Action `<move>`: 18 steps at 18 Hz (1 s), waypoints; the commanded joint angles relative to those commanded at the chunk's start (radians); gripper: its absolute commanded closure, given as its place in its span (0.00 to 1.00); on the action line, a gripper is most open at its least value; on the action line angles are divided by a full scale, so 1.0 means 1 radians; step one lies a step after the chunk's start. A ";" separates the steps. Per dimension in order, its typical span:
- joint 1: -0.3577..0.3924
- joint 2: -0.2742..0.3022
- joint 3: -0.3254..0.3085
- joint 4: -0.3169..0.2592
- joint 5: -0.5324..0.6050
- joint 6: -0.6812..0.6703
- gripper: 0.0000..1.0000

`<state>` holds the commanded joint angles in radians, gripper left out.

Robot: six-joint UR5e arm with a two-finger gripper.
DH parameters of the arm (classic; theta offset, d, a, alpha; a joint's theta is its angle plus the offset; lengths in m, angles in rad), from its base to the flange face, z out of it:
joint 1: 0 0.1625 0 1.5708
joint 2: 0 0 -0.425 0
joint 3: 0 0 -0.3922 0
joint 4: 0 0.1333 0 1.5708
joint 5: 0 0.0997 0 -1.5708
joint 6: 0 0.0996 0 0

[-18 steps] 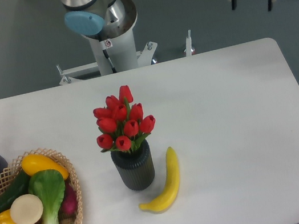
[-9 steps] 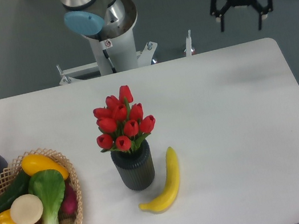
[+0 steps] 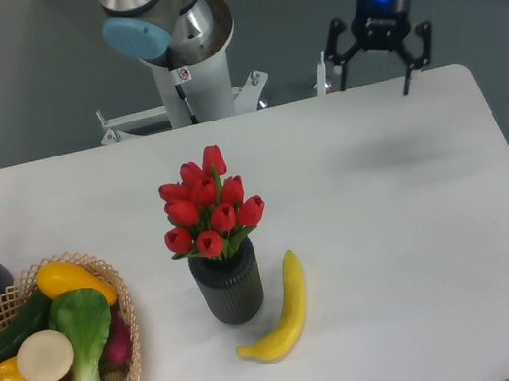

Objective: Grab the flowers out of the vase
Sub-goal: 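Move the open gripper down toward the red tulips in the vase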

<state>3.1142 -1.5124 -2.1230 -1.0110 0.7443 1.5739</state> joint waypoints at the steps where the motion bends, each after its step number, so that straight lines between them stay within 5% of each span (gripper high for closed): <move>1: -0.023 -0.011 -0.006 0.005 -0.015 0.000 0.00; 11: -0.192 -0.088 -0.012 0.112 -0.020 -0.002 0.00; 18: -0.235 -0.127 -0.009 0.154 -0.092 0.000 0.00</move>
<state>2.8793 -1.6398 -2.1322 -0.8575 0.6521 1.5739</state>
